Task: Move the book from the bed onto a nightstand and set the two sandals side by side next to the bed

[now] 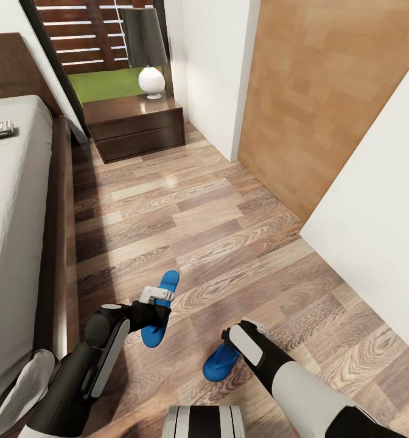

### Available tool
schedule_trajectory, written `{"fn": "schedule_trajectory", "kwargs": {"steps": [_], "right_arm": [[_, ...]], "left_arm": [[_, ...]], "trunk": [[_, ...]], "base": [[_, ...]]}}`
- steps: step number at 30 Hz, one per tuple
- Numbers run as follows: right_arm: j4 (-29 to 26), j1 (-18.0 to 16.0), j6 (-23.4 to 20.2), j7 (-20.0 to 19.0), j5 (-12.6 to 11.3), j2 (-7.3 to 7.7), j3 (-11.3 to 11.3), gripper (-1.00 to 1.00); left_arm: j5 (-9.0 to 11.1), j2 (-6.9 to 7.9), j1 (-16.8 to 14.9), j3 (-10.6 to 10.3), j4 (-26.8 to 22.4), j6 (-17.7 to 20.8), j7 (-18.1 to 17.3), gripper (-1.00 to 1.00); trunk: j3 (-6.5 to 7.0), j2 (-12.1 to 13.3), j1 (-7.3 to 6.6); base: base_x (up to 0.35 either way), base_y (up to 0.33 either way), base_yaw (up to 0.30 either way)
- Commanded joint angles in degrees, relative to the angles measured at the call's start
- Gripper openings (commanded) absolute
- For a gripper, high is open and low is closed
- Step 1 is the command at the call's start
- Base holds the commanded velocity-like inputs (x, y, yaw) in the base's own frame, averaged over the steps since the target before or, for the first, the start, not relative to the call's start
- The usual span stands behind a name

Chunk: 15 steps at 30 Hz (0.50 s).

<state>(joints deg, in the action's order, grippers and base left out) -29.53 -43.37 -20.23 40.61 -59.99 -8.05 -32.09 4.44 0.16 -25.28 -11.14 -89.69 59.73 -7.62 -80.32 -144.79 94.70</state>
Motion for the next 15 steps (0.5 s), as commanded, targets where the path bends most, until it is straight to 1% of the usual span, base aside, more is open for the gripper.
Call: {"fn": "schedule_trajectory", "kwargs": {"steps": [1,11,15], "right_arm": [[-0.1,0.0,-0.3,0.4,-0.2,0.05,-0.3,1.00],[-0.2,0.0,-0.1,0.3,-0.2,0.00,-0.4,1.00],[-0.3,0.0,0.3,0.1,-0.3,-0.11,-0.9,1.00]], "left_arm": [[0.4,0.02,0.0,0.0,0.0,0.3,0.2,-1.00],[0.4,0.02,0.0,0.0,0.0,0.3,0.2,-1.00],[0.4,0.02,0.0,0.0,-0.1,0.3,0.2,-1.00]], "trunk": [[-0.04,0.0,-0.01],[-0.04,0.0,-0.01],[-0.04,0.0,-0.01]], "base": [[0.000,0.000,0.000],[0.000,0.000,0.000],[0.000,0.000,0.000]]}}
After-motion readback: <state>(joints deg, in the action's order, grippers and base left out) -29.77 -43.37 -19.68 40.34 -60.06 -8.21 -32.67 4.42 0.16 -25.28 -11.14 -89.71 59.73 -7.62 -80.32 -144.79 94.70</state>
